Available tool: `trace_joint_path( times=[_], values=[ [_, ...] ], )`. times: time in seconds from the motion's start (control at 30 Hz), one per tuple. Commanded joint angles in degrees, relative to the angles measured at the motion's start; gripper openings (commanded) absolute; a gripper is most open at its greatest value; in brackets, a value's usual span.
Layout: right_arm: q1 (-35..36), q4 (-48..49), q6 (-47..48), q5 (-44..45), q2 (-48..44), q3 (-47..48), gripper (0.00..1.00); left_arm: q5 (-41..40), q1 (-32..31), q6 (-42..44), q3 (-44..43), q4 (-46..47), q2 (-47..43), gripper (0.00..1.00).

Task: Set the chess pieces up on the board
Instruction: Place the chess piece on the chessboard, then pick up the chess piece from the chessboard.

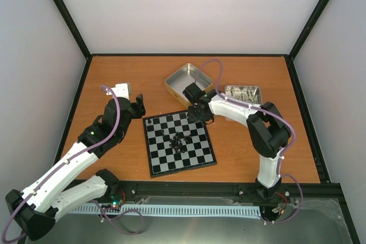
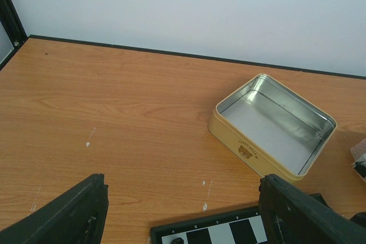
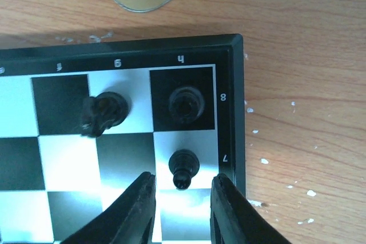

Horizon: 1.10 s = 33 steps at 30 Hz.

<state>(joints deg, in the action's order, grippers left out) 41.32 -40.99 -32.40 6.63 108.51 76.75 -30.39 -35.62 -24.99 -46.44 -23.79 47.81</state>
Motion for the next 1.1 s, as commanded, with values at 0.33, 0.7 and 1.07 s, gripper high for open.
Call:
trace_joint_path(
  times=[0.33,0.7,1.07],
  values=[
    [7.5,1.3,-0.5,-6.1,-11.9,-7.7,0.34,-0.2,0.5,0.5,-0.3,1.0,-0.7,0.73],
    [16.5,1.2,-3.4,-7.1,-8.5,-8.2,0.33,-0.4,0.5,0.4,-0.2,0.8,-1.4,0.73],
    [18.2,0.5,-2.2,-7.2,-3.8,-4.5,0.28,-0.6,0.5,0.5,-0.1,0.6,-1.7,0.73]
  ],
)
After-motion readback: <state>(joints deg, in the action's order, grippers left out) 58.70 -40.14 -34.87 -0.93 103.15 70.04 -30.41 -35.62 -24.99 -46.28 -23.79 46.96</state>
